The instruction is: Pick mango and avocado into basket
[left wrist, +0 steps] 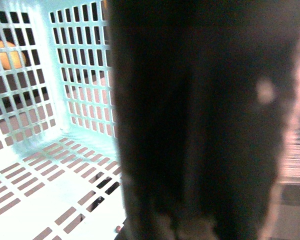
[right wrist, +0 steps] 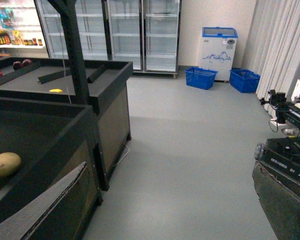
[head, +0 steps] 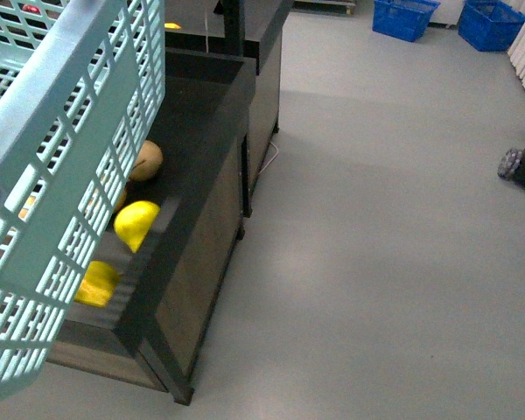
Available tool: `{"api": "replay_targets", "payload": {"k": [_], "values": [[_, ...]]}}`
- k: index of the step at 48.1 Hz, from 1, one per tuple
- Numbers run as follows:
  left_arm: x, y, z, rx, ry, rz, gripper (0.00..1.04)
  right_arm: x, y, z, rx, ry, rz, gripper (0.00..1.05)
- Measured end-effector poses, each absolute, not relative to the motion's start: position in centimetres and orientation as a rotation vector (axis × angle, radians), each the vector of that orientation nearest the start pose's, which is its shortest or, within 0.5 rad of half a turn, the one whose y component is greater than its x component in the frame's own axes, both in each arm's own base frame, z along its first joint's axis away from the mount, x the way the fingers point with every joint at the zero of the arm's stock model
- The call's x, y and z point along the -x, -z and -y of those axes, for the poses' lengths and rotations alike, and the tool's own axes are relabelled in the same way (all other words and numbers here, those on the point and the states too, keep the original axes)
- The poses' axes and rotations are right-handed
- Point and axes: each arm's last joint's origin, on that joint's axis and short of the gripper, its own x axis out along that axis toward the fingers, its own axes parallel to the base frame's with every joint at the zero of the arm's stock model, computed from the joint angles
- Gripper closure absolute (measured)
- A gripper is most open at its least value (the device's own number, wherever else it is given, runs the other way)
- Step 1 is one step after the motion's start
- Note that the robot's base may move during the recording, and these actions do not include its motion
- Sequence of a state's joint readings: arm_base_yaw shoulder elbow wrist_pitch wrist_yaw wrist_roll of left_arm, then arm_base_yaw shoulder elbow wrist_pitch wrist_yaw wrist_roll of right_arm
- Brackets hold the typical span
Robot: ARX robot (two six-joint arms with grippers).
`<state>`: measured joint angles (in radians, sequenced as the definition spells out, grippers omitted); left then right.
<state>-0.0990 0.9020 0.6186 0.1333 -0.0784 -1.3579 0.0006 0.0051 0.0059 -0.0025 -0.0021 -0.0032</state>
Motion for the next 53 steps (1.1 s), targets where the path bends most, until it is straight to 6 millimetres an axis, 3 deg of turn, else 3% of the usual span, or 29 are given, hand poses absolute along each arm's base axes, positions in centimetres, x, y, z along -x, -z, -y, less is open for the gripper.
{"api": "replay_targets", "payload": {"k": [53], "values": [[-20.28, -28.57, 1.78, 1.342, -0.082, -0.138, 0.99, -9.78, -16.47, -0.01, 0.004, -0.002, -0.003, 0.08]]}}
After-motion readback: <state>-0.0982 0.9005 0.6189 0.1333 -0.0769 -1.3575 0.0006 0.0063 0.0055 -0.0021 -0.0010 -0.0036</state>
